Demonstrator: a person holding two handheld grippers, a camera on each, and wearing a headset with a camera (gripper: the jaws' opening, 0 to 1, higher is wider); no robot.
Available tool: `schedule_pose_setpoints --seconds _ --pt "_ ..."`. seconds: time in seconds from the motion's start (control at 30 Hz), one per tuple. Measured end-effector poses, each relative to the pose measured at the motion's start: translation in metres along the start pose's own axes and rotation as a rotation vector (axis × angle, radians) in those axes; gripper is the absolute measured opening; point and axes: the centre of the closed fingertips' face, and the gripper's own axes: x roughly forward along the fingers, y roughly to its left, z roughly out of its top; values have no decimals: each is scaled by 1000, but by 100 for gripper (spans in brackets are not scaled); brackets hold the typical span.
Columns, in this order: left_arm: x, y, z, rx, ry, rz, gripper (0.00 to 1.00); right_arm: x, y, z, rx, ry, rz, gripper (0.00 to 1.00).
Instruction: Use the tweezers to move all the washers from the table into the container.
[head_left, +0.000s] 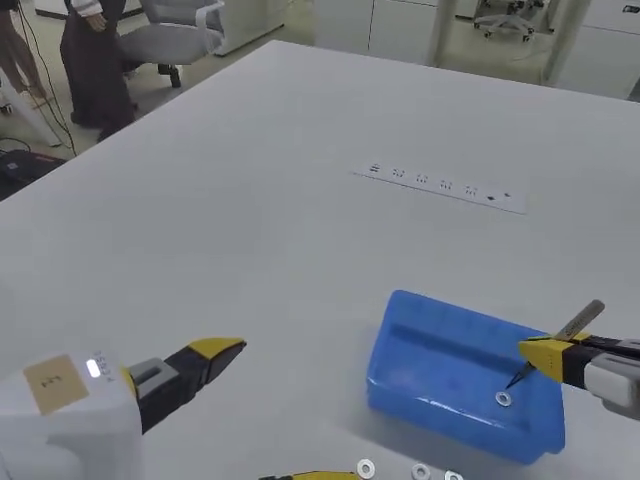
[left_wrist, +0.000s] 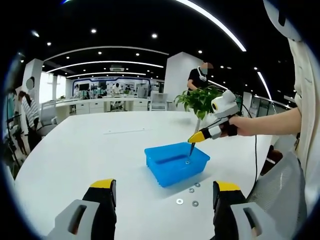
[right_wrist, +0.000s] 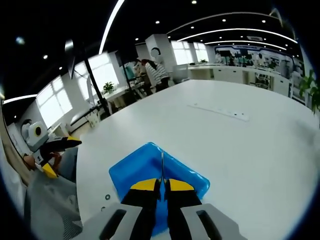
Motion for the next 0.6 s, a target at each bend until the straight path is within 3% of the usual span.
schedule_pose_setpoints --seconds 0.3,0.6 --pt "0 0 2 -4 -11 0 80 -12 21 15 -2 -49 21 3" --pt "-1 -1 2 1 -13 -6 80 -12 41 14 -19 -41 64 3"
